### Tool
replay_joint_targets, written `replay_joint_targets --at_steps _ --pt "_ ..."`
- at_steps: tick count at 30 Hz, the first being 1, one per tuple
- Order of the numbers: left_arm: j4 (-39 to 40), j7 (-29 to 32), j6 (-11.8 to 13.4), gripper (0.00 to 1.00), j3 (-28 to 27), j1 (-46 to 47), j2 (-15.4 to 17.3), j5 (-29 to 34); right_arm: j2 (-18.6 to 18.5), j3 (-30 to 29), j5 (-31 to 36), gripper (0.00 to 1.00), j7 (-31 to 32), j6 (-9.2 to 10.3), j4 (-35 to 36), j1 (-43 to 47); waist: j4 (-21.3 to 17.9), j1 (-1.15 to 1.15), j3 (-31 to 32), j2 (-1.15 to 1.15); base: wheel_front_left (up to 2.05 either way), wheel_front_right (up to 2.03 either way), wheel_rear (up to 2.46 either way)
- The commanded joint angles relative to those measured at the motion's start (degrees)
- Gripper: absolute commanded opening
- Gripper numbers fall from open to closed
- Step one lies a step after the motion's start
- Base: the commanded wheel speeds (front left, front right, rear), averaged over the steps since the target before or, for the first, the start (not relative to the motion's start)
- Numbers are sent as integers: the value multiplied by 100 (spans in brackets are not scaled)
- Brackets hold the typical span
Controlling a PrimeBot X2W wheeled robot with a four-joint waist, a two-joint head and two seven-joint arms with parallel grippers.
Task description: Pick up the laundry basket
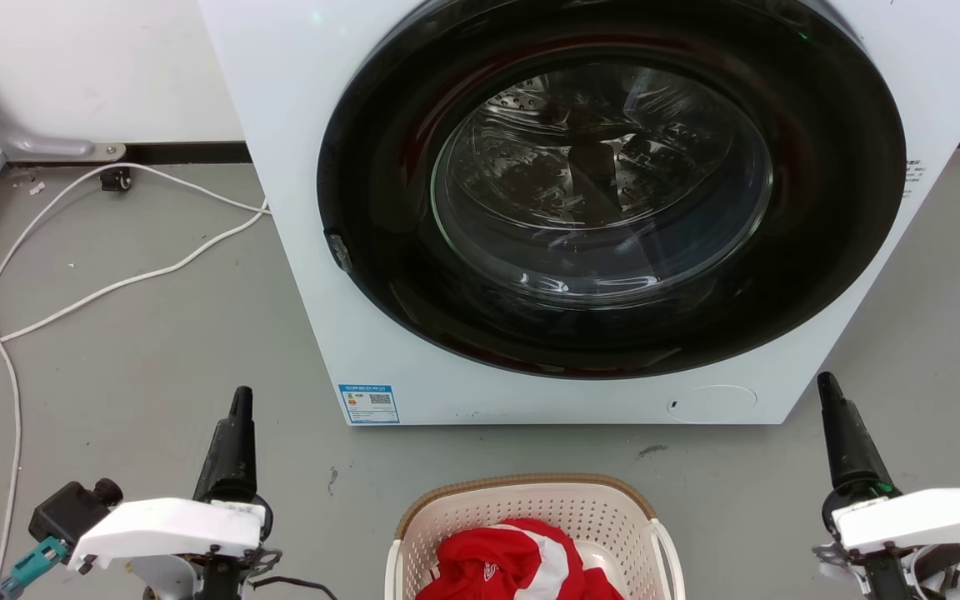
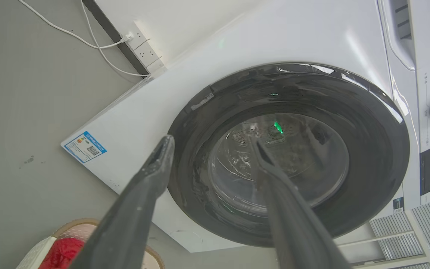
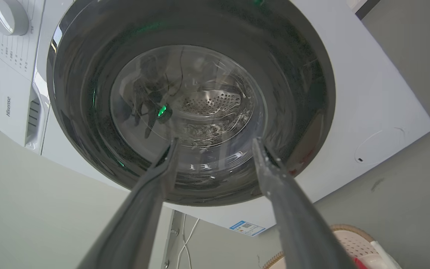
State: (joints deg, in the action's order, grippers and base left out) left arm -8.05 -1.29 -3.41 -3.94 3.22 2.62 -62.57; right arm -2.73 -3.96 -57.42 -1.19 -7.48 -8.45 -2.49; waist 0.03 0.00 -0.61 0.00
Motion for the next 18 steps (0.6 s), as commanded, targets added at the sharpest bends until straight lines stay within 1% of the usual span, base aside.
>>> replay_joint_targets --at_steps 1,8,9,10,18 --pt "125 -60 31 100 31 14 22 253 -14 27 256 100 -64 -1 118 -40 1 0 0 0 0 0 0" --pt "233 -206 85 100 116 -43 23 937 -15 69 1022 100 -211 -1 262 9 9 0 -3 0 0 0 0" --pt "263 -245 94 100 138 -61 24 1119 -16 82 1243 100 -252 -1 312 31 13 0 -4 0 0 0 0" --pt "263 -245 94 100 138 -61 24 1119 -16 82 1243 100 -252 -1 312 31 13 0 -4 0 0 0 0" --pt "383 -398 121 100 197 -117 25 1799 -17 132 2003 100 -404 -2 414 110 23 0 -3 0 0 0 0"
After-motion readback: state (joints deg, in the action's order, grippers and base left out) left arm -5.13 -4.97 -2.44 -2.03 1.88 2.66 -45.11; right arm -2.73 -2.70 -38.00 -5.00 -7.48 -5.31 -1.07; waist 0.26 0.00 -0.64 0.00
